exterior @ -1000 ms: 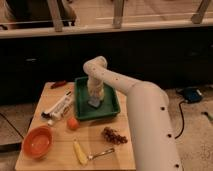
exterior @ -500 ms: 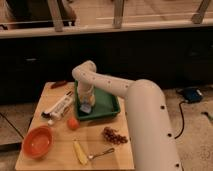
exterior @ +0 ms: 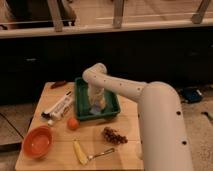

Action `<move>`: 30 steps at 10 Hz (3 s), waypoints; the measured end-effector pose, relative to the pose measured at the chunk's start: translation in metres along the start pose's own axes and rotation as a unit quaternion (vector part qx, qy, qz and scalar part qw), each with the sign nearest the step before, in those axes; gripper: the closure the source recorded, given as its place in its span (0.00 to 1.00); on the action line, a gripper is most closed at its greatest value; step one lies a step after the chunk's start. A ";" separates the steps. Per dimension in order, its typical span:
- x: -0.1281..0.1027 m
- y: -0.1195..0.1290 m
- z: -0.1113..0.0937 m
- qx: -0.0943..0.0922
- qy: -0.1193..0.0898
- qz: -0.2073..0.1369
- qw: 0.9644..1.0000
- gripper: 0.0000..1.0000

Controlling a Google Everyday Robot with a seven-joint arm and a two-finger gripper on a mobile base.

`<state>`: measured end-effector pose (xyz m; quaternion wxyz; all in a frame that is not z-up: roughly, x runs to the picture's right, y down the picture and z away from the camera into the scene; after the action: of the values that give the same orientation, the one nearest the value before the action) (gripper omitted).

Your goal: Wipe tray with sponge

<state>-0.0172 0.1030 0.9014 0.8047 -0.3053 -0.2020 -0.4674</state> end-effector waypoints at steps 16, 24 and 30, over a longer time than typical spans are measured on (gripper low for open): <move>-0.007 0.008 -0.014 0.035 -0.008 -0.018 0.999 1.00; 0.035 -0.050 -0.018 0.048 0.003 -0.038 0.998 1.00; 0.036 -0.052 -0.019 0.051 0.002 -0.044 0.998 1.00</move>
<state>-0.0449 0.0477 0.9247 0.7983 -0.2534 -0.2375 -0.4920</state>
